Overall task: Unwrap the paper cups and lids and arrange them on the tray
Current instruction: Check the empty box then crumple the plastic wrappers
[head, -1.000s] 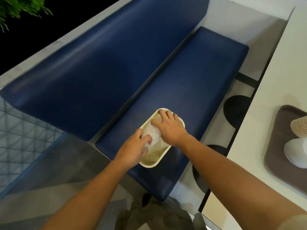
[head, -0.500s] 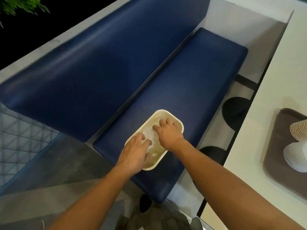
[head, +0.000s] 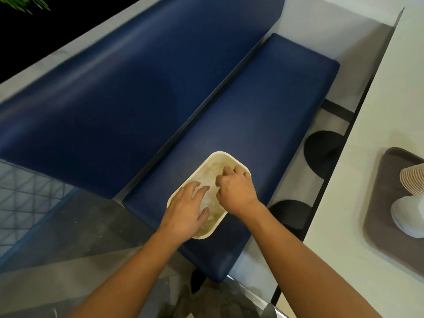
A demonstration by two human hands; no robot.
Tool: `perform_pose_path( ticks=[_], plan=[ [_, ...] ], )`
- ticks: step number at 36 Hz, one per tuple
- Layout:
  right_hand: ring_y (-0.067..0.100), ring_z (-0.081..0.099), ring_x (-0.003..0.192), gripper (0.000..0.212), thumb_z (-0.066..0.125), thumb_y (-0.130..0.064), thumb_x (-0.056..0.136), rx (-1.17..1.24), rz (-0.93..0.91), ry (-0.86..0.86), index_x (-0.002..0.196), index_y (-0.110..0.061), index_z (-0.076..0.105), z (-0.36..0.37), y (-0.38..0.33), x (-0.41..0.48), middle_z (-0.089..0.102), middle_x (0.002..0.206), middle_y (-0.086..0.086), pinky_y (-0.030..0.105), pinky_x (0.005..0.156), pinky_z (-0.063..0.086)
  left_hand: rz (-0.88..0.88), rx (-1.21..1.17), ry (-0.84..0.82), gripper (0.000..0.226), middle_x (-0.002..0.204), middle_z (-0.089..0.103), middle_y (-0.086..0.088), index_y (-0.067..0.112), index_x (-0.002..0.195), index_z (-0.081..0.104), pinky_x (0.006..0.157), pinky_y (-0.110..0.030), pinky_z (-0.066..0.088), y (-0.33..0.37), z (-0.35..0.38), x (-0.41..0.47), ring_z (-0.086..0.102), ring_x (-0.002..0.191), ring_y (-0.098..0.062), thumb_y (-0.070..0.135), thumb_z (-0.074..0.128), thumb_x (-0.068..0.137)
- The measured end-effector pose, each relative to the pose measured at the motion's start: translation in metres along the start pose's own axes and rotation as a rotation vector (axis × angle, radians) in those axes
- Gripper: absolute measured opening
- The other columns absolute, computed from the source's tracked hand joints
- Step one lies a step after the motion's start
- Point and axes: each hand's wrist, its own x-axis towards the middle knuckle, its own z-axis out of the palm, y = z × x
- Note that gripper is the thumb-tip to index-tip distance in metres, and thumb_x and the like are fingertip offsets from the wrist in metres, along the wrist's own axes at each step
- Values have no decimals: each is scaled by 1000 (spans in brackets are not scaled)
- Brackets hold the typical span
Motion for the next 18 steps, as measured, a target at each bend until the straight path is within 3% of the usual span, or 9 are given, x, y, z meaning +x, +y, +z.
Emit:
perform_pose_path(
  ticks=[3, 6, 11, 14, 18],
  plan=[
    [25, 52, 105, 19, 54, -21, 96, -66, -50, -120, 105, -21, 70, 2, -1, -2, 61, 108, -1, 46, 103, 35, -11, 16, -92, 56, 164, 29, 4, 29, 156, 41, 119, -37, 38, 0, 6, 5, 34, 148, -20, 46, 52, 103],
    [23, 48, 92, 6, 56, -18, 95, -142, -81, -221, 90, -21, 59, 4, -3, 2, 60, 96, -1, 49, 109, 31, -48, 59, -164, 56, 167, 26, 2, 25, 156, 41, 124, -39, 29, -1, 13, 11, 26, 152, -22, 41, 50, 103],
    [23, 55, 91, 8, 59, -14, 94, -147, -95, -319, 91, -21, 55, 2, -7, 10, 64, 96, 1, 54, 117, 25, -82, 135, -242, 57, 170, 23, 1, 21, 157, 41, 127, -39, 21, 0, 15, 19, 21, 155, -22, 39, 49, 104],
    [24, 56, 100, 8, 57, -14, 94, -107, -90, -281, 96, -22, 56, 0, -7, 12, 65, 102, 1, 53, 117, 27, -79, 110, -163, 50, 162, 37, 2, 23, 151, 52, 120, -35, 33, 2, 10, 19, 38, 146, -20, 40, 51, 103],
    [23, 45, 94, 11, 56, -12, 91, -84, -98, -148, 86, -21, 52, -12, -7, 13, 53, 99, 0, 42, 99, 37, -114, 20, -87, 44, 146, 49, 5, 23, 142, 60, 101, -31, 52, 3, 1, 15, 59, 121, -16, 40, 55, 102]
  ],
)
